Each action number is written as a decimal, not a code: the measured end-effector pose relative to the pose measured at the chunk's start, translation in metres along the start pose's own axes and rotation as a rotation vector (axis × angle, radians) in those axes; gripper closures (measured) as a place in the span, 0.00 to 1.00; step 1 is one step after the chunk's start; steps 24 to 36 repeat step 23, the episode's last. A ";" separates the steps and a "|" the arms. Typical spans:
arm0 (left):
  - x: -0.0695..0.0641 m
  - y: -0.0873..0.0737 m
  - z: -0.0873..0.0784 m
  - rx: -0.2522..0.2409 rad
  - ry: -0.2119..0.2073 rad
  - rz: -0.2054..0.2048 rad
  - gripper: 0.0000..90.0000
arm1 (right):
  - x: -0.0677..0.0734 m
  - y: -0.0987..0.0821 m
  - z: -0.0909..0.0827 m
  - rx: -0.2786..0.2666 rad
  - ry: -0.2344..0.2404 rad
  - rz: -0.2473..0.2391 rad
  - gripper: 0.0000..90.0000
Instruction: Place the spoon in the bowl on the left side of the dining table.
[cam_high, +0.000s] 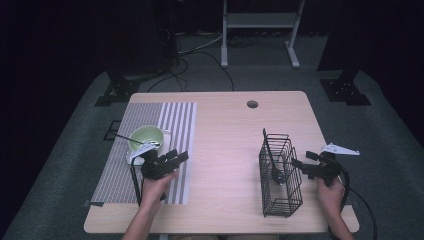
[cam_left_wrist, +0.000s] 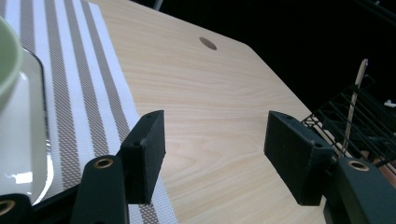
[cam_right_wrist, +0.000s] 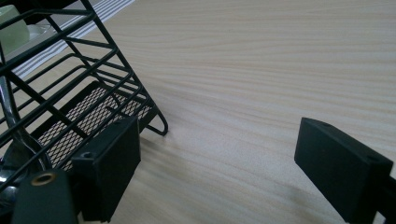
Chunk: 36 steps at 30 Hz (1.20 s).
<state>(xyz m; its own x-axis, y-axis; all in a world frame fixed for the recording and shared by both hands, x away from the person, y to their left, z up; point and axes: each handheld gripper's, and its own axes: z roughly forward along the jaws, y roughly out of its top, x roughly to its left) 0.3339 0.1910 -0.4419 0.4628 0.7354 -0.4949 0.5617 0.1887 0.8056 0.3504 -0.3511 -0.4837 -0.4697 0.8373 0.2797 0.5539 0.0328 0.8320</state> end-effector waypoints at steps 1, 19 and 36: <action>-0.001 -0.001 0.001 0.007 -0.001 0.007 0.42 | 0.000 0.000 0.000 0.000 0.000 0.000 0.15; -0.014 -0.017 0.013 0.067 -0.038 0.060 0.41 | 0.000 0.000 0.000 -0.001 0.003 -0.002 0.15; -0.017 -0.018 0.016 0.081 -0.046 0.081 0.40 | 0.000 0.000 0.000 -0.002 0.005 -0.001 0.15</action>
